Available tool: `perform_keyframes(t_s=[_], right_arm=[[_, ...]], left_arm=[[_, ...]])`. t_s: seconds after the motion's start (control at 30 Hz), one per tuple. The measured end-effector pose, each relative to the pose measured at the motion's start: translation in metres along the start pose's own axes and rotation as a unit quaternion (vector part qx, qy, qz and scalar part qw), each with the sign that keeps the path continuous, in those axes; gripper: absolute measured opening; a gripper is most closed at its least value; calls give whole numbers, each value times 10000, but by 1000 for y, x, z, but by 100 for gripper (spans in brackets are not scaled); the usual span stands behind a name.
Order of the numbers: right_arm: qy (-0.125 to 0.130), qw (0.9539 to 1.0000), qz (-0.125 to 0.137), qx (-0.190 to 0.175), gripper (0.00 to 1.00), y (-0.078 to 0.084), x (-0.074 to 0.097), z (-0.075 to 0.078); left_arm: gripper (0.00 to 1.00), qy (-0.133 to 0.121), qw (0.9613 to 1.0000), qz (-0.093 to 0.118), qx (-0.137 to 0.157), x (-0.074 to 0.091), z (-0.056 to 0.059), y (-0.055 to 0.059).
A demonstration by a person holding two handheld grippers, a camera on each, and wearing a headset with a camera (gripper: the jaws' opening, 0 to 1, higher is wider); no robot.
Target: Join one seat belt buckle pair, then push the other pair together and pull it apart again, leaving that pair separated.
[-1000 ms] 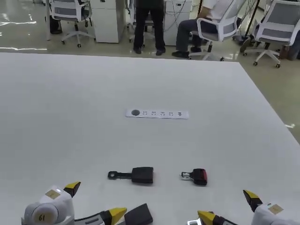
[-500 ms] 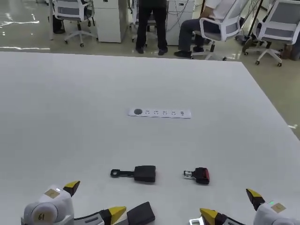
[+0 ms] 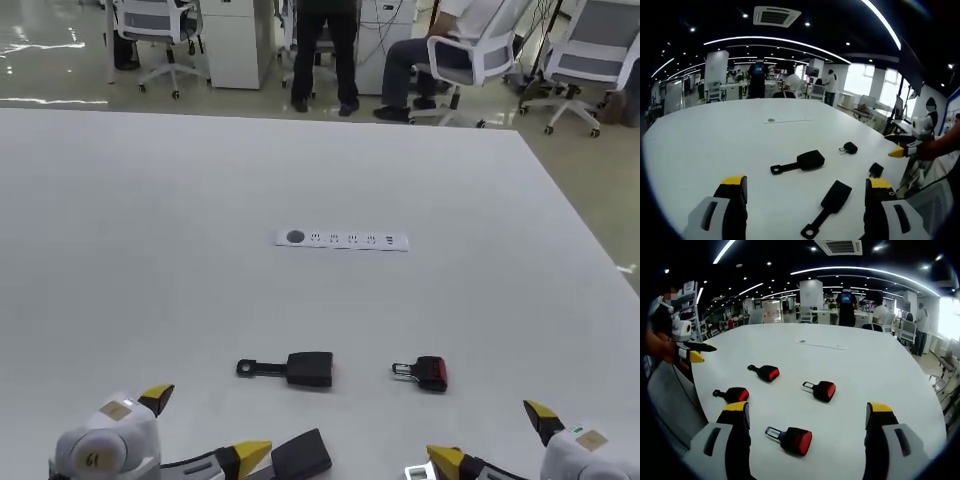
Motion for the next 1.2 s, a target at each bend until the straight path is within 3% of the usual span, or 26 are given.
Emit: perform_keyframes(t_s=[0.1, 0.27, 0.57, 0.73, 0.9, 1.07, 1.2], right_arm=[[-50, 9999, -86, 118, 96, 0, -1, -1], [-338, 9980, -372, 386, 95, 5, -4, -4], [-747, 9887, -920, 915, 91, 16, -13, -6], [-919, 9838, -1157, 1014, 90, 21, -16, -4], [-1123, 9744, -1479, 1267, 89, 26, -22, 3], [-1382, 9672, -1720, 1256, 87, 28, -28, 8], [-1542, 9564, -2049, 1401, 85, 34, -32, 11]], left_arm=[[100, 52, 10000, -43, -59, -1, 0, 2], [100, 260, 9993, -137, -225, -8, 5, 5], [99, 587, 9972, -294, -353, -19, 11, 8], [97, 741, 9954, -391, -453, -24, 13, 12], [93, 1046, 9901, -615, -699, -30, 19, 14], [89, 1252, 9851, -802, -868, -38, 21, 22], [87, 1400, 9799, -919, -1086, -44, 25, 25]])
Point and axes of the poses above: the centre of the closed fingertips' face, and the gripper's own axes: x roughly backward along the fingers, z roughly to its right, y roughly out of its underside, the point moved 7 cm from there along x, roughly backward along the fingers, and after that the axes turned 15 degrees about -x, right-handed, at the moved point
